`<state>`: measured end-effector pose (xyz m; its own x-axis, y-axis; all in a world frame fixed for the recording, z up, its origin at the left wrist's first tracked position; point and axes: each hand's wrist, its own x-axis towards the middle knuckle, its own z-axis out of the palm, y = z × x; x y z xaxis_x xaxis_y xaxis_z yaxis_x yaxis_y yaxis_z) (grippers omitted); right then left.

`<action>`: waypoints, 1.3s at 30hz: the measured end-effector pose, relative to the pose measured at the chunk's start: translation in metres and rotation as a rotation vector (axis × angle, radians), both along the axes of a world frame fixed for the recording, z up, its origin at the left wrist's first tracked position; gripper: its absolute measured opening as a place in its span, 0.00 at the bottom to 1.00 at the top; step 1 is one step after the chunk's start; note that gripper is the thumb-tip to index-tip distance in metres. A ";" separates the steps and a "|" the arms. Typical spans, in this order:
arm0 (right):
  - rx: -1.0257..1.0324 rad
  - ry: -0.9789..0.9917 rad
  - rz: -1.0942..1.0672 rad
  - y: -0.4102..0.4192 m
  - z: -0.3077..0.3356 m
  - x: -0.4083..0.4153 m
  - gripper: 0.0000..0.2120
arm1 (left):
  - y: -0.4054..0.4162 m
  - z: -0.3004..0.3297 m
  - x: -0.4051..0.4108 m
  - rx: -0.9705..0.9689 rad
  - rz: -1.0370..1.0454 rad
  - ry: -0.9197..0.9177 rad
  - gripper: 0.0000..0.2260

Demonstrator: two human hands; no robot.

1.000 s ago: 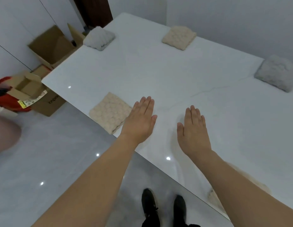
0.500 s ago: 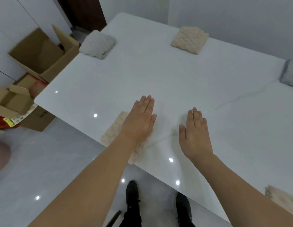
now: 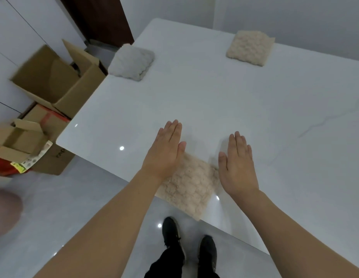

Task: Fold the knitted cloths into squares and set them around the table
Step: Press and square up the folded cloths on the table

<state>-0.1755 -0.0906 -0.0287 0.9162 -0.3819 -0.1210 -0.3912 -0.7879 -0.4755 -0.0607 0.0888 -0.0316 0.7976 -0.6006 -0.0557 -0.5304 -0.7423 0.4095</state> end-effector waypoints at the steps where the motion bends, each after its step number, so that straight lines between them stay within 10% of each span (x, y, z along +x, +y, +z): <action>1: 0.016 -0.004 -0.008 0.003 -0.002 0.000 0.29 | 0.003 -0.002 0.002 -0.005 -0.006 0.024 0.25; 23: 0.545 -0.367 -0.405 0.087 -0.033 -0.017 0.28 | 0.048 -0.017 -0.013 -0.518 -0.080 0.678 0.23; 33: 0.643 -0.330 -0.329 0.076 -0.028 -0.018 0.27 | 0.042 -0.020 -0.022 -0.497 0.008 0.585 0.24; 39: 0.549 -0.099 0.106 0.023 -0.017 -0.007 0.27 | 0.049 -0.027 -0.048 -0.431 0.294 0.305 0.26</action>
